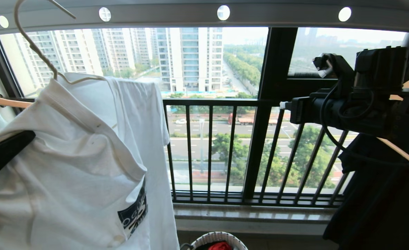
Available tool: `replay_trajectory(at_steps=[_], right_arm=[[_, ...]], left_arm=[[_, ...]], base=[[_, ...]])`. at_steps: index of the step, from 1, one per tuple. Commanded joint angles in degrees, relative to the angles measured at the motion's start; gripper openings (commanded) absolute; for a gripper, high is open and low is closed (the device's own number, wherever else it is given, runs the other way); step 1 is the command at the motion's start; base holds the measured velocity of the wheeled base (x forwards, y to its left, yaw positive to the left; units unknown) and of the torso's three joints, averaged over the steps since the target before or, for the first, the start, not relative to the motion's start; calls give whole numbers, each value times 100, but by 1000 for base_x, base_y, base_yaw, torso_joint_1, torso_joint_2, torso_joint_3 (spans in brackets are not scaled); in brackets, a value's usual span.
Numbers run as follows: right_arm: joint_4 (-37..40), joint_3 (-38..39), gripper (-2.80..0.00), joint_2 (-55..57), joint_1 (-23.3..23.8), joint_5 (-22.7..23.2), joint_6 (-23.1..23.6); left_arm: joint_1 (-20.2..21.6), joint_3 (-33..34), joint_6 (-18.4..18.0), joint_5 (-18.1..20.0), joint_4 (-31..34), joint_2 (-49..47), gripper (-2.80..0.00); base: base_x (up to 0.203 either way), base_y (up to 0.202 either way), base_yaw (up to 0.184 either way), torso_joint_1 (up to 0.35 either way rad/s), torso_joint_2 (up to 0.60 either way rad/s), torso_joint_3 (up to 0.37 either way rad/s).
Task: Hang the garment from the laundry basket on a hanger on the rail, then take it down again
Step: Hang the clothes rack on the clothesline
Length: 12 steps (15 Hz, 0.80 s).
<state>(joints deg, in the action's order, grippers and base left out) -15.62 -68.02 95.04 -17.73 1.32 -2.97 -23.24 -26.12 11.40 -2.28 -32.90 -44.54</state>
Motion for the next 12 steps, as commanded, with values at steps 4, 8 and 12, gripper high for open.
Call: replay_trajectory(at_steps=[4,8,12], right_arm=[[-20,-35,-280,94,-3,0,-1],[-32,-81,-280,137,-3,0,-1],[-38,-123,-280,173,4,0,-10]], left_arm=[[187,-440,-3,-9,-16,-483,-280],[521,-490,-57,-9,-38,-684,-280],[575,-595,-103,-1,-66,-938,-280]], base=[[0,0,0,0,0,0],[0,0,0,0,0,0],[0,0,0,0,0,0]])
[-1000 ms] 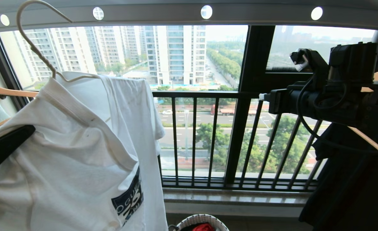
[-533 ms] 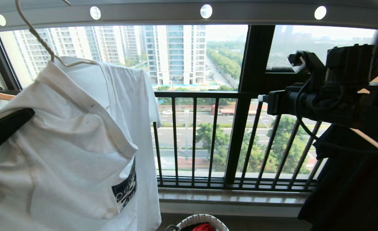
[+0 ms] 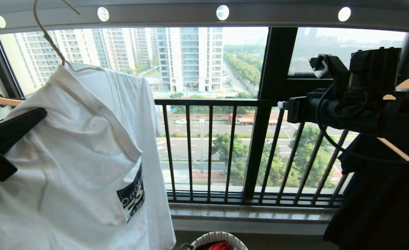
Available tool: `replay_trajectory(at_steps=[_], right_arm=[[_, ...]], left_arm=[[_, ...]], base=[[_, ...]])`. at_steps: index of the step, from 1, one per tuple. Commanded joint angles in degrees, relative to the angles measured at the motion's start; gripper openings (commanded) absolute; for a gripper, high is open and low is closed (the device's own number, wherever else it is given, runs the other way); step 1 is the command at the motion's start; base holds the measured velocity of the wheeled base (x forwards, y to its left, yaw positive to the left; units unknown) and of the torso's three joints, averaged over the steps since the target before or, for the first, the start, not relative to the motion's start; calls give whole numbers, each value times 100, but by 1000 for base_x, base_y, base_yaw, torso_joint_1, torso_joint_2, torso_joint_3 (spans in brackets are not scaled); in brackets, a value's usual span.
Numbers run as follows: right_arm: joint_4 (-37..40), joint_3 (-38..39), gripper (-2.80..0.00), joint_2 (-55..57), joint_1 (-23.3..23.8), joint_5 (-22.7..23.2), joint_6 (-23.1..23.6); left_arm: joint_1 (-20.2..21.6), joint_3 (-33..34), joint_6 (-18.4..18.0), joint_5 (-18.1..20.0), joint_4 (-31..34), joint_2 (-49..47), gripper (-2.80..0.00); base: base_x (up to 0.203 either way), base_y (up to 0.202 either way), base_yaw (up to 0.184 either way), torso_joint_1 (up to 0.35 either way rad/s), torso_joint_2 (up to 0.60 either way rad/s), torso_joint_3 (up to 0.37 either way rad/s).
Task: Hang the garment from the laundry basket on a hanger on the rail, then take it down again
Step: Hang the clothes rack on the clothesline
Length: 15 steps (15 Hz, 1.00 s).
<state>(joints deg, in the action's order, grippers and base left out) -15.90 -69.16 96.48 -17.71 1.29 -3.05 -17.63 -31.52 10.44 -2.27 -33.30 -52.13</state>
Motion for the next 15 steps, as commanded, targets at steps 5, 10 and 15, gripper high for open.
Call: replay_trajectory(at_steps=[5,10,15], right_arm=[[-10,-36,-280,29,31,3,-3],[-10,-68,-280,37,73,3,-3],[-10,-73,-280,37,85,3,-3]], left_arm=[[-4,-285,-95,50,-36,-374,-280],[14,-435,-126,43,-45,-635,-280],[14,-610,-236,43,-45,-906,-280]], base=[[0,0,0,0,0,0],[0,0,0,0,0,0],[0,0,0,0,0,0]])
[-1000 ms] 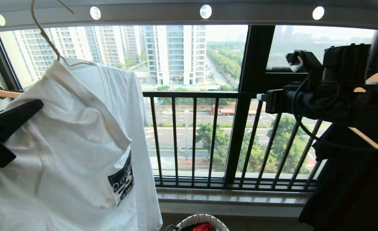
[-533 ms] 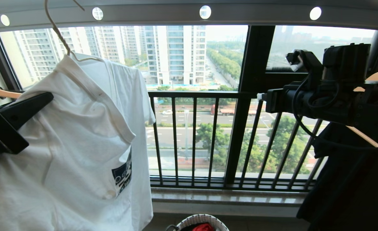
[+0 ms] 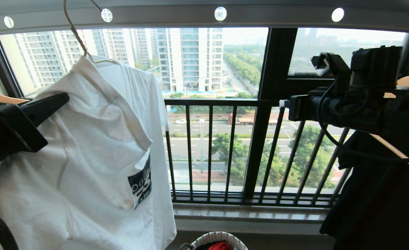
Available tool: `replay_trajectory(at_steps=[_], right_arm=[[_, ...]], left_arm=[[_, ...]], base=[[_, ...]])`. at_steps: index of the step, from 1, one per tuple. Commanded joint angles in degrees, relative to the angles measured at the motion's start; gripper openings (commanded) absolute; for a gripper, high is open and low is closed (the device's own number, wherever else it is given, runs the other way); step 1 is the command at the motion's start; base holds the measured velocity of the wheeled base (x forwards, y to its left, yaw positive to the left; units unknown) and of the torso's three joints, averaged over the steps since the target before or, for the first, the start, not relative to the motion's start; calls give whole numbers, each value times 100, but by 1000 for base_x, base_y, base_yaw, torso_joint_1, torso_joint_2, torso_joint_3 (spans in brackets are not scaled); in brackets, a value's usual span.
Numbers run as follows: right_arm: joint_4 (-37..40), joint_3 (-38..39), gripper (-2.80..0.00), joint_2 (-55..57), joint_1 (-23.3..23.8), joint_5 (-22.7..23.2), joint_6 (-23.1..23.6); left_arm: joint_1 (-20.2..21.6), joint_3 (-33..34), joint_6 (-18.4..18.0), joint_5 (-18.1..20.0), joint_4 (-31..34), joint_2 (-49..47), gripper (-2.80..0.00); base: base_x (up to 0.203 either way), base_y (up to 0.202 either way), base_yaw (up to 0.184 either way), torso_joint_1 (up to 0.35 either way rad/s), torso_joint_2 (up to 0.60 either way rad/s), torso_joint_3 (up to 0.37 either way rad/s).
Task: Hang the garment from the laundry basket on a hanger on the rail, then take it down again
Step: Hang the clothes rack on the clothesline
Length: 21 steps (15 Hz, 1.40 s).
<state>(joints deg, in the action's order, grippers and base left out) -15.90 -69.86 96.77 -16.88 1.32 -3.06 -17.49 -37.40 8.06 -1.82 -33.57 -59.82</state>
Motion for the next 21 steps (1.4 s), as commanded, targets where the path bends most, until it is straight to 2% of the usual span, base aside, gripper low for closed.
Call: replay_trajectory(at_steps=[1,10,21], right_arm=[[-10,-12,-280,9,21,3,-2],[-10,-27,-280,9,45,18,-2],[-10,-63,-280,61,71,18,-2]], left_arm=[[0,-22,2,-3,-18,-182,-280],[9,-206,-13,-3,-27,-407,-280],[9,-127,-6,-12,-27,-619,-280]], base=[[0,0,0,0,0,0],[0,0,0,0,0,0],[0,0,0,0,0,0]])
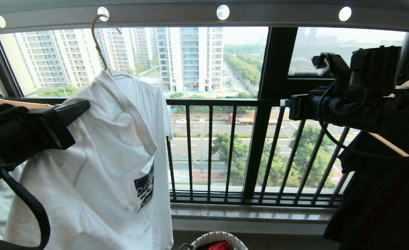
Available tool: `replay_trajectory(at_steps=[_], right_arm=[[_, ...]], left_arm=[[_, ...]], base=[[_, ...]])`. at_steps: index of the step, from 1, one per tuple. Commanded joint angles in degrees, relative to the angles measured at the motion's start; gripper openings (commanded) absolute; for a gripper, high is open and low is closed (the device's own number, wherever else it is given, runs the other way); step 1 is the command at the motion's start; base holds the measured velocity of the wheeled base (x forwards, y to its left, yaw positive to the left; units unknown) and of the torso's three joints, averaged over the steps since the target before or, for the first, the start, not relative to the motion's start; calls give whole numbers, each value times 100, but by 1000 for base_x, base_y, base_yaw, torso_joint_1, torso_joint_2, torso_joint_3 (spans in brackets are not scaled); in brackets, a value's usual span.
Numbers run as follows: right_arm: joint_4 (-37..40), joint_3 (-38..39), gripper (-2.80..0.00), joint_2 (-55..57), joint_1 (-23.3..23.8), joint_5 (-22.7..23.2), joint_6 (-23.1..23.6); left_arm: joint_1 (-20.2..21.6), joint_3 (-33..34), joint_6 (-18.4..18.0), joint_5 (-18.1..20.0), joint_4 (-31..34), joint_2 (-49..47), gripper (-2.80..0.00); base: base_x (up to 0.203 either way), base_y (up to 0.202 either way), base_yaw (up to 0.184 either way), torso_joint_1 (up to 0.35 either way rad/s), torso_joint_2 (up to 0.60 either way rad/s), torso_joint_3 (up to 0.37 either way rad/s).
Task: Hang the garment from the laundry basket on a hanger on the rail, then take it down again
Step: Hang the clothes rack on the clothesline
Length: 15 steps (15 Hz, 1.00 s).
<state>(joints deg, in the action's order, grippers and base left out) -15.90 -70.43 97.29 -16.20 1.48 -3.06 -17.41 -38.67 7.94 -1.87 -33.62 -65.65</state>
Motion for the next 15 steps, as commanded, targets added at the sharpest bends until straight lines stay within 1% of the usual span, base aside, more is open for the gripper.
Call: replay_trajectory(at_steps=[1,15], right_arm=[[-10,-15,-280,17,3,2,-2],[-10,-41,-280,0,12,2,-2]], left_arm=[[1,0,6,-7,-22,-54,-280],[4,52,6,-7,-22,-89,-280]], base=[[0,0,0,0,0,0],[0,0,0,0,0,0]])
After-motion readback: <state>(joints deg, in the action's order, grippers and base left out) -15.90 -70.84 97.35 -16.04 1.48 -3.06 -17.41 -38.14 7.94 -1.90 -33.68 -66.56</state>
